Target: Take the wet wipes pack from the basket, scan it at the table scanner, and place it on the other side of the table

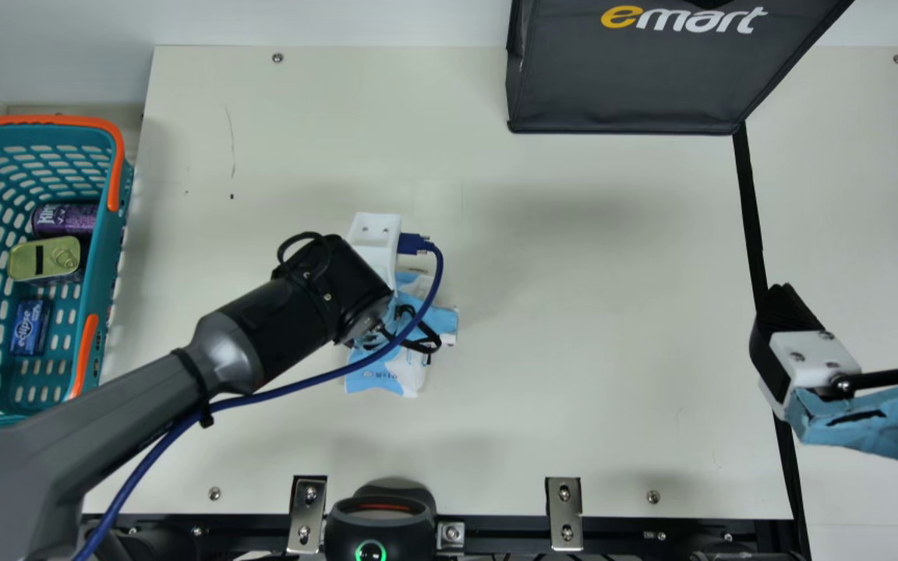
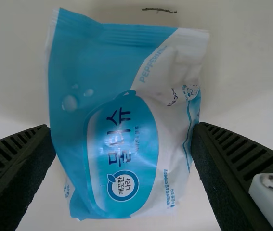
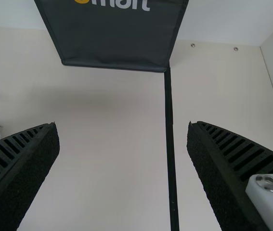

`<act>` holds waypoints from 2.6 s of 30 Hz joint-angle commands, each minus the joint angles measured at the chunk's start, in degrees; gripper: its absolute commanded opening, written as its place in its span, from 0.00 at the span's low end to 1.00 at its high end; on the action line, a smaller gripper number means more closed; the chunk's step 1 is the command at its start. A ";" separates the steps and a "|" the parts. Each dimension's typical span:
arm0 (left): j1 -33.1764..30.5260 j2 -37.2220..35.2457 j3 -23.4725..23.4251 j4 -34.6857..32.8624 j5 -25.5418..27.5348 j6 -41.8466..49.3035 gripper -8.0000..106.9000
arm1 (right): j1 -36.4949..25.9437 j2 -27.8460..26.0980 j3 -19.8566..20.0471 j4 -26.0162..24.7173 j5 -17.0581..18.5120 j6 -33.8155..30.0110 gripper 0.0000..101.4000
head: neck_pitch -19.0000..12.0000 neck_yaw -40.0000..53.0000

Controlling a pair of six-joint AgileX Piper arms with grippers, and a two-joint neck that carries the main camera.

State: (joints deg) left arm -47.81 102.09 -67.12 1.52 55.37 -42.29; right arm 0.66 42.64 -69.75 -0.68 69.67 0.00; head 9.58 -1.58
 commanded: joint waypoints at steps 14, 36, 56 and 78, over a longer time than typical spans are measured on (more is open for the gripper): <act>-0.25 1.67 -0.10 -0.08 -0.91 0.81 0.45 | 0.00 0.00 0.00 0.00 0.00 0.00 0.94 | -1.66 0.00; -0.37 0.22 -0.42 0.03 -3.08 -0.45 0.00 | 0.00 0.00 0.00 0.05 0.00 0.00 0.94 | -1.66 0.00; -0.67 -0.88 3.09 3.95 -13.41 -8.13 0.00 | 0.00 0.00 0.00 0.02 0.00 0.00 0.94 | -1.66 0.00; 1.54 -3.01 6.51 -3.13 -18.46 -4.24 0.00 | 0.00 0.00 0.00 0.02 0.00 0.00 0.94 | -1.66 0.00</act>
State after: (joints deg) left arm -46.35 99.15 -60.47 -1.51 36.43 -46.72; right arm 0.66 42.64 -69.75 -0.66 69.67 0.00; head 9.67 -1.49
